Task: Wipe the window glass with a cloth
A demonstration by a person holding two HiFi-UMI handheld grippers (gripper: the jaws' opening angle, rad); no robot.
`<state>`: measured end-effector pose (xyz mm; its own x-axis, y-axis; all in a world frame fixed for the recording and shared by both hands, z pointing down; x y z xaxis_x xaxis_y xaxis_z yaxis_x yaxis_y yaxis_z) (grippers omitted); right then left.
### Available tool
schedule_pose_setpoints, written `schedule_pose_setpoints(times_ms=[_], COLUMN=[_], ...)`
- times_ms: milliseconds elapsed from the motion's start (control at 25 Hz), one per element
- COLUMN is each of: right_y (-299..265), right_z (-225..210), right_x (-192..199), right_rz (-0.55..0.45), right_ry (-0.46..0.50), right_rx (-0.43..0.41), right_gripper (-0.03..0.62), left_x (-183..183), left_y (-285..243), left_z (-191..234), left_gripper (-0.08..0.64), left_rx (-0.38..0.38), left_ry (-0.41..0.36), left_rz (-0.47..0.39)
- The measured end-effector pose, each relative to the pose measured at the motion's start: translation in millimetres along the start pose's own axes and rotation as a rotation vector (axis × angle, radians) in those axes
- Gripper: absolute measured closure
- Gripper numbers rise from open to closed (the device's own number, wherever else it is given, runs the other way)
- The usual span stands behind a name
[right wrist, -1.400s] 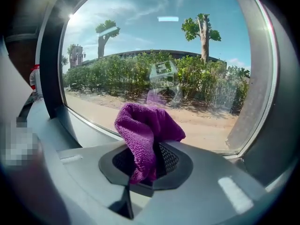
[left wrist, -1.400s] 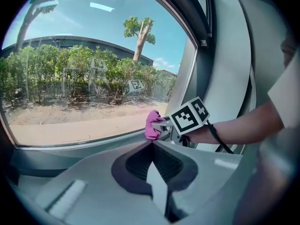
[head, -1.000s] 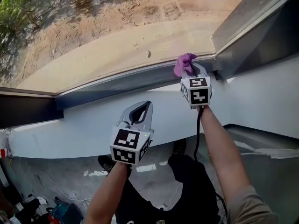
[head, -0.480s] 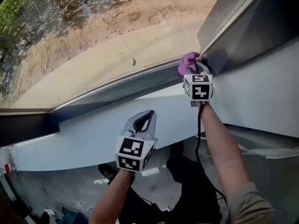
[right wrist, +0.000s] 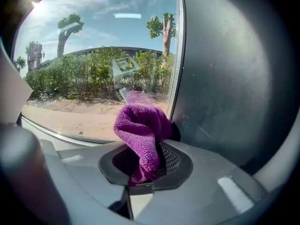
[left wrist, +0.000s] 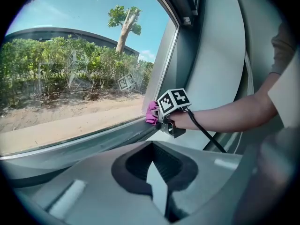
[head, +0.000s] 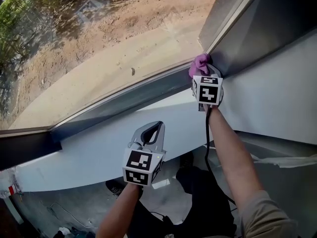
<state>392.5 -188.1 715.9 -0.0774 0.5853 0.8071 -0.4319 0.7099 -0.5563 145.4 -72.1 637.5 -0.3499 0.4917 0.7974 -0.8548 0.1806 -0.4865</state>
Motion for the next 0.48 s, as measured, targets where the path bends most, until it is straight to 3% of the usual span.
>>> schedule_pose_setpoints(times_ms=[320, 480], right_y=[-2.1, 13.7], right_z=[-9.1, -5.1], right_x=[0.1, -4.3], right_rz=[0.042, 0.031], right_ry=[-0.025, -0.027], right_rx=[0.100, 0.108], right_gripper=[0.505, 0.506], left_x=[-8.5, -17.3], left_y=[4.7, 9.1], left_z=[6.9, 5.3], left_gripper=[0.560, 0.560], left_rx=[-0.002, 0.010], left_ry=[-0.021, -0.044], left_rz=[0.002, -0.005])
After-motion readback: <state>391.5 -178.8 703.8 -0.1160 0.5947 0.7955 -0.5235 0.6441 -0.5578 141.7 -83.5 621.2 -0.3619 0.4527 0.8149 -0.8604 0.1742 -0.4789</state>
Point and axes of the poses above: the fingertips, and each gripper's own axes: y backward along the fingers, z to its left, x out of its underside, the point moved 2 cm from there along y, backward along the fingers, and after that the axes turned 11 degrees about x, right-handed, at the moved point
